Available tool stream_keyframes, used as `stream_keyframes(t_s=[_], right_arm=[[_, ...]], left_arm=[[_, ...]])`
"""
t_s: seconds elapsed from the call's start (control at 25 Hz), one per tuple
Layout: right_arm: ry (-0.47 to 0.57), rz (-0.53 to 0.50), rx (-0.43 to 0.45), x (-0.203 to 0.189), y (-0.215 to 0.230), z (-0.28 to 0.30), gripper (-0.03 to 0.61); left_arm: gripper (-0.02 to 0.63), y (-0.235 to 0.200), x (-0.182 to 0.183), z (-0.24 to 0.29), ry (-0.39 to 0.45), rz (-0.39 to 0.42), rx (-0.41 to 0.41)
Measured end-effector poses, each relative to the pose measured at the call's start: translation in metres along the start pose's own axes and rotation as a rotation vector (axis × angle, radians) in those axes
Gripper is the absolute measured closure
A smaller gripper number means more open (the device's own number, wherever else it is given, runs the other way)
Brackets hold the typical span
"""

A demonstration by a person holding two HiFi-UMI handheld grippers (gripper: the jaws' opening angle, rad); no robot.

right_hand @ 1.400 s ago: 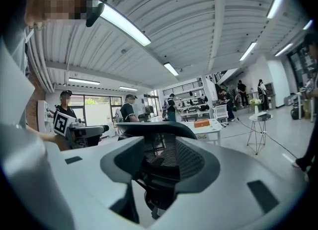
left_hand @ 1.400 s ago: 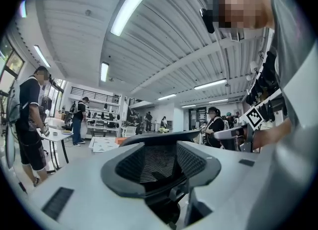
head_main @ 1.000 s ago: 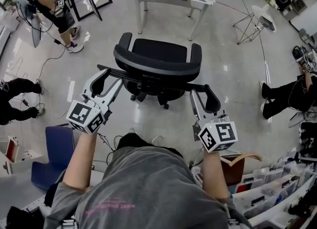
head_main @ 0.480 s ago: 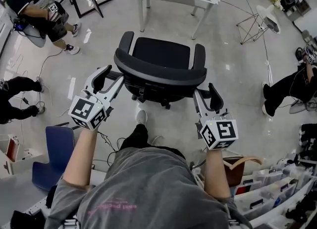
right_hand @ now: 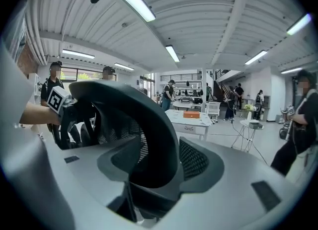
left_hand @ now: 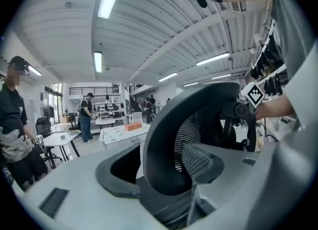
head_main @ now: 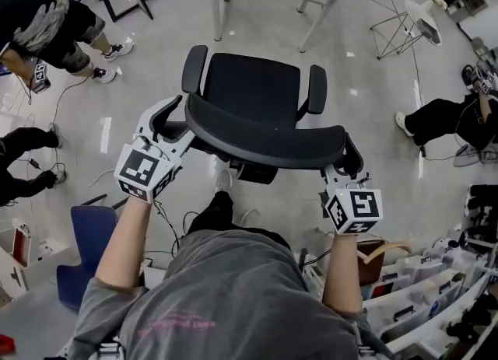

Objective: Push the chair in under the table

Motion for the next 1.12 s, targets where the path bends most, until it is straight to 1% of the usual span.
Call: stream_keyframes(t_s=[0.16,0.28,0.72,0.84,1.12], right_arm=[[-0.023,-0.008,-0.005,0.000,0.003,0.012,0.351],[-0.026,-0.010,-0.010,0.000,0.004,0.020,0.351],[-0.009,-0.025,0.021,0.005,0.013,0.041,0.351],[-0.002,-0.021,0.013,0.007,0.015,0.046,0.353],[0.007,-0.019,-0.008,0.016,0.030,0.084,0.353]], left_arm=[[0.365,-0.005,0.000,0.016,-0.036,0.025,-0.036],[0.365,-0.007,0.000,0.025,-0.047,0.023,-0.059],[0.380,-0.018,0.005,0.040,-0.068,0.029,-0.085],[0.382,-0.023,0.007,0.046,-0.071,0.027,-0.095],[0.382,-0.055,0.014,0.082,-0.056,0.034,-0.111]])
Point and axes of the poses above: the fingertips, and each gripper's own axes: z forward along the fingers, y to its right, x out of its top, the point moved 8 cm from there along -z, backward along the fingers, and after that the axes turned 3 degrees about -z, right-handed, at the moved point
